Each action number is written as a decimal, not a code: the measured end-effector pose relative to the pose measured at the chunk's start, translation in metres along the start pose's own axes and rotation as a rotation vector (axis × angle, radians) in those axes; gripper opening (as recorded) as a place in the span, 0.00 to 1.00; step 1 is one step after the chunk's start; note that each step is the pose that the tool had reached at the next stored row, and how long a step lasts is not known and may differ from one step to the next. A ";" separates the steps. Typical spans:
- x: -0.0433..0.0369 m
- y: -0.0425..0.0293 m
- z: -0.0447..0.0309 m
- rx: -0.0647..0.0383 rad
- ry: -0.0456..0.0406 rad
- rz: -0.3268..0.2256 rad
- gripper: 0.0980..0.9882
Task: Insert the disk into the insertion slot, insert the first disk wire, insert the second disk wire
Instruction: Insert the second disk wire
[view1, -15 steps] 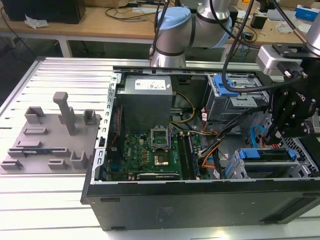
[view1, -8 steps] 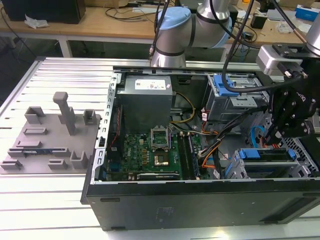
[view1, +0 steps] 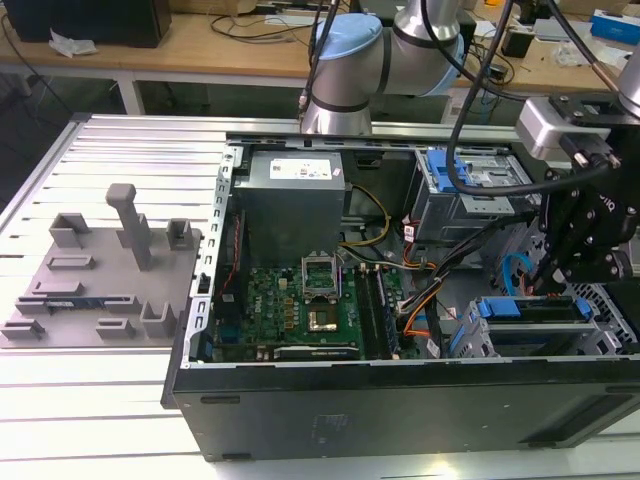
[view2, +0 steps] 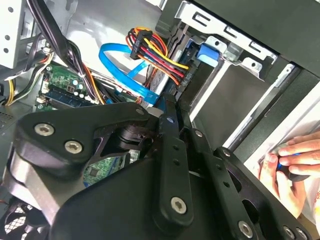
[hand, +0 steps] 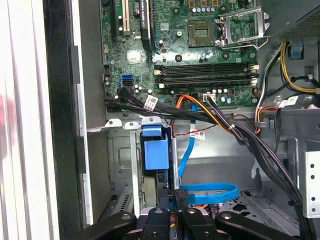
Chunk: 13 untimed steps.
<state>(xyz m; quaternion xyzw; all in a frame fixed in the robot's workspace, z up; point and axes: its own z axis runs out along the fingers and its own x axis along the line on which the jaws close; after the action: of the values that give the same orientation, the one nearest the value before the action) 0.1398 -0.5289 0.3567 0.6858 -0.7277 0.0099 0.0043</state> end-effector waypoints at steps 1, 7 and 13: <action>0.0007 0.0000 0.0003 0.000 -0.0002 0.000 0.07; 0.0022 -0.0016 0.0028 0.000 -0.0001 0.000 0.07; 0.0021 -0.0028 0.0052 0.000 -0.0001 0.000 0.07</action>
<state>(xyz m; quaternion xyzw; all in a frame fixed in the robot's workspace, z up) 0.1425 -0.5312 0.3515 0.6858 -0.7278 0.0099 0.0043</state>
